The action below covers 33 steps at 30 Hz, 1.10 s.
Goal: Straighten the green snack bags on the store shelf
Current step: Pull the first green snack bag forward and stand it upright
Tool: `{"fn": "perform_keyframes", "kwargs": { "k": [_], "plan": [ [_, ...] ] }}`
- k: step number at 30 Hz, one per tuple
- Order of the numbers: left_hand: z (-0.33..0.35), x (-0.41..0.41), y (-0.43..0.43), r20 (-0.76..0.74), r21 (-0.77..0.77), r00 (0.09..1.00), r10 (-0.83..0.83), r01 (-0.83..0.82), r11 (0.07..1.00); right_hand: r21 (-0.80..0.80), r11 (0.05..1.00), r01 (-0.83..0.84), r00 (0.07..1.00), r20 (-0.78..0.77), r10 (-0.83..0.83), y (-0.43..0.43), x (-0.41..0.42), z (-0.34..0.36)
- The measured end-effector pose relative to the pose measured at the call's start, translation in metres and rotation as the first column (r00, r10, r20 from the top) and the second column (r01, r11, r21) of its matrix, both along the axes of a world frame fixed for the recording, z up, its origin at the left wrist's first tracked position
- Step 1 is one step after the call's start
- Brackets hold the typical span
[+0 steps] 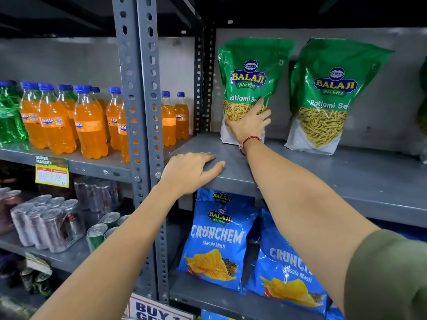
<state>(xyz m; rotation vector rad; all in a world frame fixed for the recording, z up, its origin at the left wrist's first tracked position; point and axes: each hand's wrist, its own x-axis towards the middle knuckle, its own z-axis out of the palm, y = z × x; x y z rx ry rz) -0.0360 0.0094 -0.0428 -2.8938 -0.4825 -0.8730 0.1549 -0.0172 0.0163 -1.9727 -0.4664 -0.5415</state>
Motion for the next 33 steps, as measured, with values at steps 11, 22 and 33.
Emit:
{"fn": "perform_keyframes", "kwargs": {
  "k": [11, 22, 33],
  "plan": [
    [-0.013, -0.005, -0.003, 0.138, 0.055, 0.988, 0.065, -0.073, 0.996, -0.043, 0.999, 0.032, 0.997, 0.073, -0.029, -0.025, -0.035, -0.005],
    [-0.015, -0.020, -0.003, 0.120, 0.087, 0.992, -0.043, 0.033, 0.996, -0.057, 0.997, 0.042, 0.985, 0.168, -0.032, -0.063, -0.081, -0.014],
    [-0.016, -0.019, -0.002, 0.104, 0.072, 0.994, 0.021, -0.029, 0.997, -0.076, 0.997, 0.033, 0.975, 0.221, -0.015, -0.090, -0.116, -0.020]
  ]
}}
